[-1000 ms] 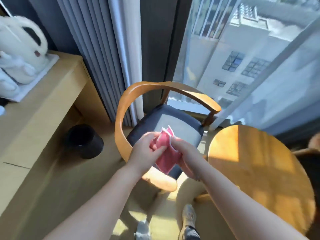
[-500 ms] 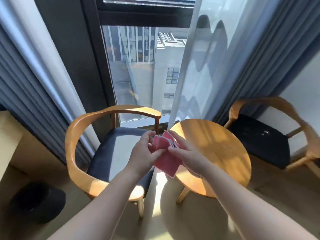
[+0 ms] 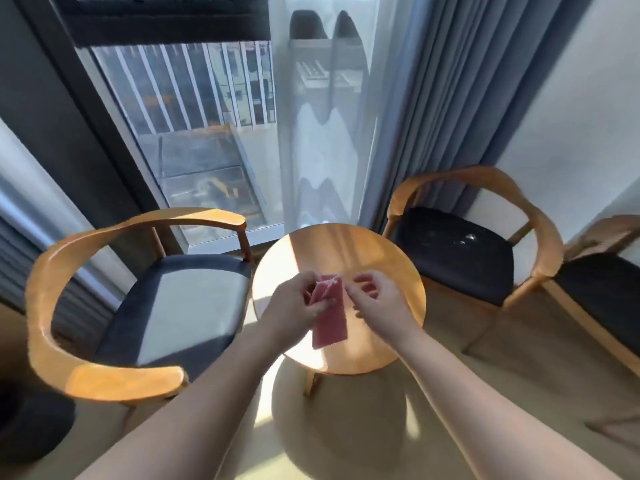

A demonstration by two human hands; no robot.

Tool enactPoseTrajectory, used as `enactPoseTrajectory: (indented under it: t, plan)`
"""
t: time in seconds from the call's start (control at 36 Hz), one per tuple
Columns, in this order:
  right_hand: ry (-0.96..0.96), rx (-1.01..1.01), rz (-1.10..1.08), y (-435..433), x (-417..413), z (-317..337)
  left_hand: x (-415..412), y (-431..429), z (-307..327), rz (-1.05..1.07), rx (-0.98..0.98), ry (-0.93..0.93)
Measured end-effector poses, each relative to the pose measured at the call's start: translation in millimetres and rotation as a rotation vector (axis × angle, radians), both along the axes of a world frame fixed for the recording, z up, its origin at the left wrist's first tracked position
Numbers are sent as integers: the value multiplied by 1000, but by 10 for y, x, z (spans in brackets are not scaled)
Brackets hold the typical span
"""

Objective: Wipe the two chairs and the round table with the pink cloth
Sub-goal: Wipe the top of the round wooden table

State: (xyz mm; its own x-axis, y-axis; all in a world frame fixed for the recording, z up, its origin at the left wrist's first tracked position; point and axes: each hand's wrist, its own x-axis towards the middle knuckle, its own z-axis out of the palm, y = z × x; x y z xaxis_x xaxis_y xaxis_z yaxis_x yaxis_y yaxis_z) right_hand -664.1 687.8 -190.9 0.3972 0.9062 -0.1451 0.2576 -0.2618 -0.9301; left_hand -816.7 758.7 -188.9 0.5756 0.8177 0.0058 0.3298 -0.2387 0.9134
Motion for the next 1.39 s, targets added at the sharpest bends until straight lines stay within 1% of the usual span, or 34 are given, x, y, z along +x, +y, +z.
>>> enactPoseTrajectory:
  t: [0.08, 0.14, 0.25, 0.28, 0.39, 0.5, 0.58, 0.78, 0.89, 0.92, 1.0, 1.03, 1.06, 1.08, 1.11, 1.17, 1.19, 1.25, 1.31, 1.36, 1.39]
  plan:
    - [189, -4, 85, -222, 343, 16, 439, -264, -48, 31, -27, 5]
    - [235, -18, 119, -326, 551, 17, 681, -413, -44, 7, -37, 4]
    - [269, -15, 168, -458, 917, 0, 1029, -615, 13, -52, -112, -92]
    - [266, -6, 182, -472, 1003, -7, 1095, -626, 12, -47, -117, -91]
    - [292, -7, 222, -465, 1299, -30, 1313, -538, -97, -16, -36, 1]
    - [287, -28, 168, -372, 1537, -134, 1568, -464, -171, -10, -77, -8]
    - [240, -57, 100, -260, 1725, -226, 1722, -376, -224, -12, -86, -6]
    - [202, -88, -109, 156, 2291, -240, 1926, 80, -440, -73, -56, 181]
    - [29, -70, -160, 416, 2625, -194, 2043, 412, -438, -80, -32, 254]
    - [8, -68, -154, 479, 2700, -180, 2060, 506, -438, -124, -54, 310]
    - [12, -46, -104, 641, 2869, -83, 2075, 764, -454, -411, -113, 608]
    - [37, -34, -75, 693, 2908, -38, 2098, 815, -457, -445, -147, 648]
    - [56, -21, -37, 748, 2945, 6, 2138, 853, -458, -425, -168, 633]
    - [73, -13, 4, 808, 2986, 37, 2196, 884, -452, -350, -171, 564]
    - [88, -16, 56, 866, 3017, 83, 2269, 918, -443, -230, -149, 476]
    - [111, -34, 168, 988, 3075, 133, 2421, 1016, -463, -27, -31, 335]
    - [116, -49, 215, 1051, 3108, 153, 2496, 1066, -464, 11, 19, 294]
    - [141, -69, 283, 1166, 3192, 192, 2645, 1151, -442, 2, 66, 247]
    - [207, -67, 334, 1252, 3287, 209, 2803, 1190, -422, -39, 98, 259]
    - [179, -48, 390, 1330, 3399, 182, 2939, 1195, -480, -17, 109, 288]
    - [148, -41, 415, 1369, 3457, 171, 2995, 1190, -529, 26, 94, 300]
